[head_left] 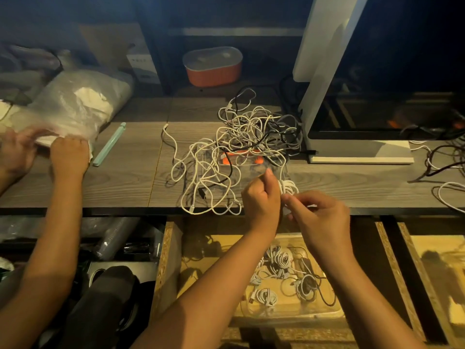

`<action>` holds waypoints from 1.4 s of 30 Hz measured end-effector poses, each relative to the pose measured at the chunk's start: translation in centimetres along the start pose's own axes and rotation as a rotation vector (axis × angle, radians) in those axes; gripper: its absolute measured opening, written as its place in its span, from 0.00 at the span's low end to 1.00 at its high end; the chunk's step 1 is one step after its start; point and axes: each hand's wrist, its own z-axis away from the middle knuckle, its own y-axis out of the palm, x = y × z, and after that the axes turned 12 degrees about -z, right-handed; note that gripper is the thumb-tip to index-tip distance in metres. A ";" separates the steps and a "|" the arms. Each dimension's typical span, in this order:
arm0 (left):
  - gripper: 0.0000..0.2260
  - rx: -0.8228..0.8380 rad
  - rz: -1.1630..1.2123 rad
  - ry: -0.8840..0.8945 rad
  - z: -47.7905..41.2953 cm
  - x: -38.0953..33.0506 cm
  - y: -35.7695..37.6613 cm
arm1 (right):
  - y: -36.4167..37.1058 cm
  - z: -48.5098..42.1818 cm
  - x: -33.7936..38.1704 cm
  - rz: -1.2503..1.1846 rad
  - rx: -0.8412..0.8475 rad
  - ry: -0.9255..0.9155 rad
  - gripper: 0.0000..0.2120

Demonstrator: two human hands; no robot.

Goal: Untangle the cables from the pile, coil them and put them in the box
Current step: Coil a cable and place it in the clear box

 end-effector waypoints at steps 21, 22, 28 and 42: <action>0.16 0.101 0.031 -0.175 -0.4 0.2 0.1 | 0.3 -0.4 -1.4 -0.043 -0.060 0.012 0.07; 0.16 0.144 0.049 -0.232 -0.3 0.0 -0.1 | 0.1 -0.6 -1.6 0.021 -0.063 -0.013 0.09; 0.18 0.321 0.108 -0.377 -0.1 -0.7 -0.9 | -1.0 -1.8 -1.9 -0.116 0.287 0.127 0.12; 0.15 0.317 -0.142 0.176 -0.1 2.9 -1.3 | -0.8 -3.4 -1.1 -0.453 0.231 0.518 0.08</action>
